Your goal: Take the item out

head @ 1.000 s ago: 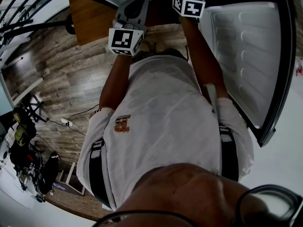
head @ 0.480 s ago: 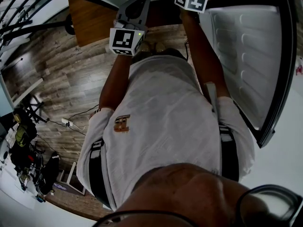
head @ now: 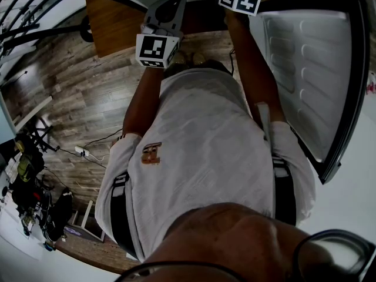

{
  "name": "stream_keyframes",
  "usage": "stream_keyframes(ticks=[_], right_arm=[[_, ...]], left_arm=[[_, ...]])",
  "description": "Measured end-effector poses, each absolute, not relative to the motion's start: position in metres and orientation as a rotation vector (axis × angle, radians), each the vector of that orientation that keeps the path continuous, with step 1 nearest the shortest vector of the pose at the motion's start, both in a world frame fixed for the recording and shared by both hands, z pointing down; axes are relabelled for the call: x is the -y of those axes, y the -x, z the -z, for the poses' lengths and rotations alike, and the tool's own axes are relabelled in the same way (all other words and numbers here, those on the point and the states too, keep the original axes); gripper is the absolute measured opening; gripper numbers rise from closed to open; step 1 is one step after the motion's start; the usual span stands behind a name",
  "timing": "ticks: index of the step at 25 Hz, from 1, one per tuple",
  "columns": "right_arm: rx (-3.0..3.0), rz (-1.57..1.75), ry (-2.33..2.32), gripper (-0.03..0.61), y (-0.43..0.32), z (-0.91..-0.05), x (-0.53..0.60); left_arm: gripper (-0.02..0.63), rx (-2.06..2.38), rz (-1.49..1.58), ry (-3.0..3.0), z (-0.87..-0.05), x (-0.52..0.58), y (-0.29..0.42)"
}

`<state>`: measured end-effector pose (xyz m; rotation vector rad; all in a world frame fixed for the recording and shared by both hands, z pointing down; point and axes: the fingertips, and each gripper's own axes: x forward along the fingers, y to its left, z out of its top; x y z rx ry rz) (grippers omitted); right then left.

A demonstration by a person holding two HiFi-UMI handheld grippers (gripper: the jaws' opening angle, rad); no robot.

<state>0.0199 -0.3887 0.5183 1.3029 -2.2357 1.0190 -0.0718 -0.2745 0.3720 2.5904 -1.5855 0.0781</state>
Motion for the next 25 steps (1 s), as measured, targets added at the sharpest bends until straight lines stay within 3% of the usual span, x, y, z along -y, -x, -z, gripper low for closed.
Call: stream_keyframes(ticks=[25], right_arm=[[2.238, -1.31, -1.439, 0.075, -0.019, -0.522, 0.381]], left_arm=[[0.018, 1.57, -0.115, -2.567, -0.391, 0.268, 0.087]])
